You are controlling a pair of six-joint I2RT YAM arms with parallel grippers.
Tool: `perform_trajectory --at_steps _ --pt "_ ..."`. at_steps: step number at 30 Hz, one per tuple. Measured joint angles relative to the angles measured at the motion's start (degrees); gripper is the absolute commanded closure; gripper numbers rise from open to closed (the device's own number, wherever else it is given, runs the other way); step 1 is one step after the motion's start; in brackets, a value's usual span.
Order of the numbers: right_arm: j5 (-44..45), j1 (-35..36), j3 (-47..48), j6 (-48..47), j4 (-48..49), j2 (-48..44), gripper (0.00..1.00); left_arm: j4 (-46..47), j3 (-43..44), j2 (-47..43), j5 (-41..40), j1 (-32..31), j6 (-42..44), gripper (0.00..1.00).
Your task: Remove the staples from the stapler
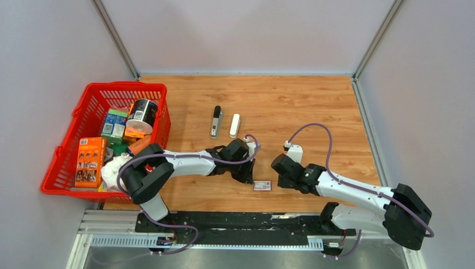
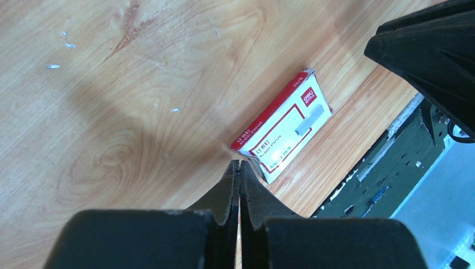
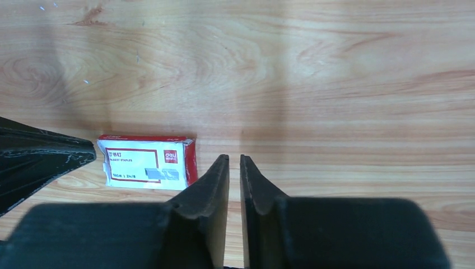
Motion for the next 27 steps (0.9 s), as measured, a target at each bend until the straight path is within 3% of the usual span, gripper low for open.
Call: perform_trajectory --at_steps 5,9,12,17,19,21,24,27 --pt "2.21 0.0 1.22 -1.07 -2.64 -2.69 0.68 -0.55 0.0 -2.21 -0.9 0.0 0.87 0.97" --pt "3.65 -0.15 2.56 -2.01 -3.76 -3.98 0.56 -2.47 0.09 -5.38 -2.36 0.0 2.03 0.88" --pt "4.42 -0.26 3.15 -2.84 -4.02 -4.22 0.49 -4.44 0.37 -7.96 -3.93 0.0 2.95 0.75" --pt "6.36 -0.28 4.94 -4.81 -4.17 -4.24 0.2 -8.61 1.31 -13.05 -7.39 -0.04 4.92 0.53" --pt "7.39 -0.37 6.08 -5.9 -4.17 -4.24 0.17 -10.64 1.99 -15.58 -9.57 -0.11 5.7 0.48" --pt "8.61 -0.37 7.48 -7.34 -4.17 -4.22 0.03 -12.55 2.58 -17.99 -11.63 -0.13 6.27 0.45" --pt "10.19 -0.37 9.22 -8.92 -4.07 -4.31 0.0 -16.0 4.0 -21.07 -15.02 -0.13 7.32 0.41" --pt "11.72 -0.37 10.69 -10.54 -4.07 -4.98 0.0 -18.67 5.18 -23.54 -18.14 -0.13 8.17 0.24"
